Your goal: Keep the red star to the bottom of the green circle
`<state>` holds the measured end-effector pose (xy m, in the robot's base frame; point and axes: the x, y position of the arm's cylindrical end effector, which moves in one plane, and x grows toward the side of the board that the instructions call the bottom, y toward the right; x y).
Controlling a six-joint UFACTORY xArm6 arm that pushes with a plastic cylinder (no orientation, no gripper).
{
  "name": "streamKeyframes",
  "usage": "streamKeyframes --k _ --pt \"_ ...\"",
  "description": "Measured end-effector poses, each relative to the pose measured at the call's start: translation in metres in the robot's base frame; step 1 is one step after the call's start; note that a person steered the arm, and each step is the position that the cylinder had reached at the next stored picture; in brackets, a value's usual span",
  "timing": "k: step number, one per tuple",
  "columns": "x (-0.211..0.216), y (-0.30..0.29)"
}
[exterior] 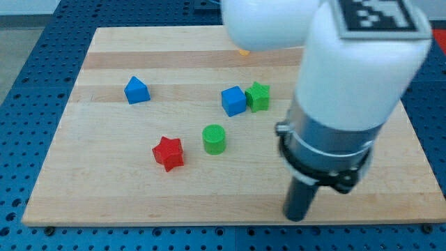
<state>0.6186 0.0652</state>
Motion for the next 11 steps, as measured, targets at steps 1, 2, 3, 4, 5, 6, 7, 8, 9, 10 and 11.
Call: streamKeyframes --k 1,2,3,4,5,6,7,8,9,10,11 --pt "0.000 -0.090" --pt "0.000 -0.186" --pt "-0.017 -0.272" --pt "-0.063 -0.284" --pt "-0.088 -0.275" --pt "-0.108 -0.239" --pt "-0.101 -0.189" --pt "-0.080 -0.153" --pt "-0.073 -0.115" --pt "-0.066 -0.101" --pt "-0.033 -0.112"
